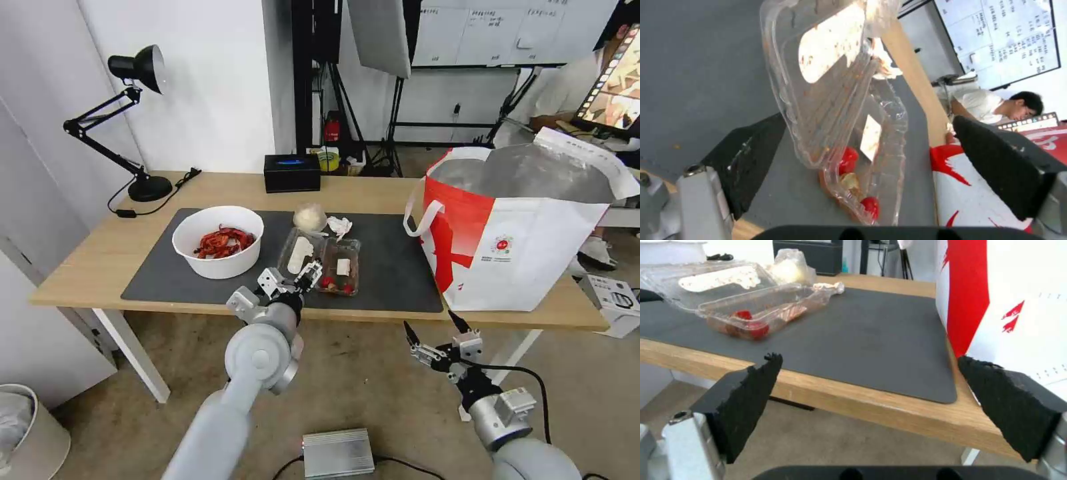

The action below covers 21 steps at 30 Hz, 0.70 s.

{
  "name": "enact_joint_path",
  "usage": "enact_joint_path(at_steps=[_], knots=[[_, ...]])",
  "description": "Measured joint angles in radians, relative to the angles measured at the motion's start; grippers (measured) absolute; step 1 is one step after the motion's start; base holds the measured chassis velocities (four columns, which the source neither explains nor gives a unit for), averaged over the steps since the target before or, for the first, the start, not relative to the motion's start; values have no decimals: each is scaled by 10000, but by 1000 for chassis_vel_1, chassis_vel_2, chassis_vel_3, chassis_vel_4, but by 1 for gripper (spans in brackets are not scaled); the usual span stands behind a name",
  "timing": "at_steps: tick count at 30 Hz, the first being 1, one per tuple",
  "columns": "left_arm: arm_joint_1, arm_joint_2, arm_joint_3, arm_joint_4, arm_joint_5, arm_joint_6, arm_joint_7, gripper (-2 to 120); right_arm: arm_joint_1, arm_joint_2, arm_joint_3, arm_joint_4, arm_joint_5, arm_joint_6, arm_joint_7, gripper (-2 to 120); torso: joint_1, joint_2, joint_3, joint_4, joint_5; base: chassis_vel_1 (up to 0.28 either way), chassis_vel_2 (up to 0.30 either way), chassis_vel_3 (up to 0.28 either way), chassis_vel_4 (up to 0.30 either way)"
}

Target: Pick up the trash from the table and place it into the takeout bag.

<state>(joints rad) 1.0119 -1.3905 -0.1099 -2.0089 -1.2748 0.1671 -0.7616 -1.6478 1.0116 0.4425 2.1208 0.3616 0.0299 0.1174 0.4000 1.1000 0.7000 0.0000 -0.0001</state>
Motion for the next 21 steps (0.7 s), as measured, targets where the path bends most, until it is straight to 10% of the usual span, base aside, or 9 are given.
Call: enact_joint_path(at_steps=[21], knots=[[-162, 92, -59, -1, 4, -240, 389, 100, -48, -5, -11, 3, -38, -1, -12, 100, 0, 0, 0, 0, 0, 0, 0, 0, 0]])
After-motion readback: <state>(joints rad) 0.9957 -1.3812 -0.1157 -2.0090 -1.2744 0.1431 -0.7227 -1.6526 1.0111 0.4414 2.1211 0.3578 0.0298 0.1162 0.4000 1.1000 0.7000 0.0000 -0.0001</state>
